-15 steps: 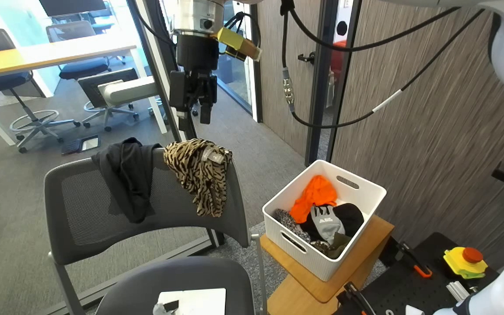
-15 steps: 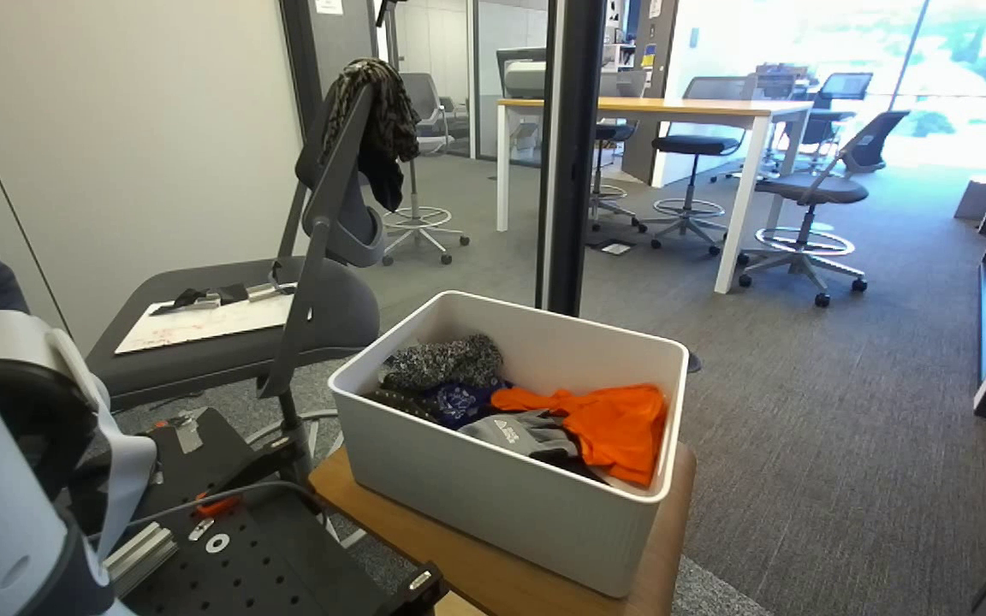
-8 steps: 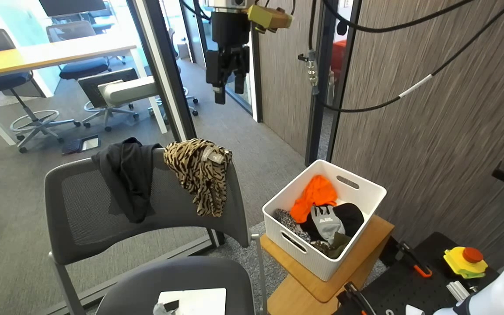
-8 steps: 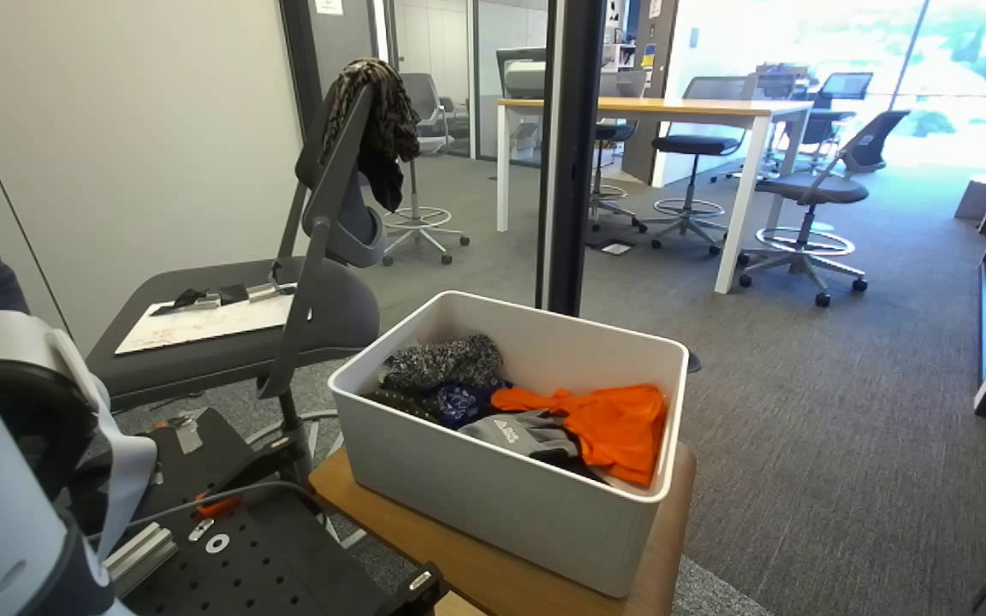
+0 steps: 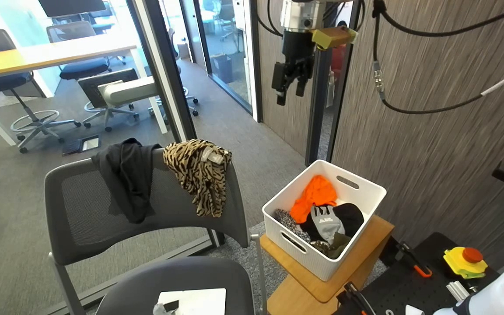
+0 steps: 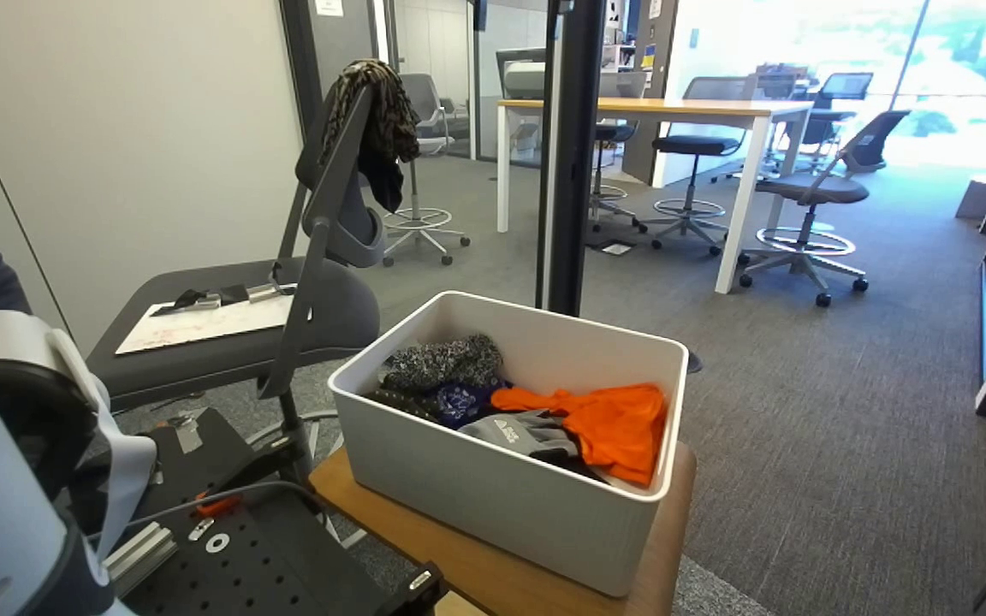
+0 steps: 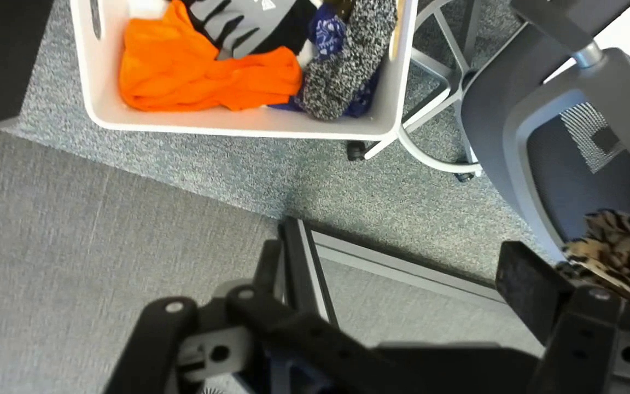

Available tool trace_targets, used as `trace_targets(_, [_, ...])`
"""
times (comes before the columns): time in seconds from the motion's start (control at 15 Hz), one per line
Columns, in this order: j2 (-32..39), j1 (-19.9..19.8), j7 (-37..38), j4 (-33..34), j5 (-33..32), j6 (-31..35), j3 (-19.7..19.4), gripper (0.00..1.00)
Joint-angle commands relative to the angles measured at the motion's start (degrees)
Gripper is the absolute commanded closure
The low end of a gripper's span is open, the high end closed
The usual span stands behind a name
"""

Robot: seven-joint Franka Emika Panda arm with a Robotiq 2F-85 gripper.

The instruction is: Pick a cloth in the basket and put it on the back rest of the chair

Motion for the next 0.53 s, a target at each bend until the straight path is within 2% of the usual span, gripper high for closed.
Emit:
trace_targets(0.0, [-8.0,-2.7,-3.7,-14.3,3.1,4.5,-2.8,0.00])
trace_targets(0.13, [-11.7,-3.9,-5.8,-20.9,4.1,4.5,-4.7,0.00])
trace_targets(0.47, [-23.9,-5.7,-4.9,-37.2,3.9,6.2,-8.4,0.00])
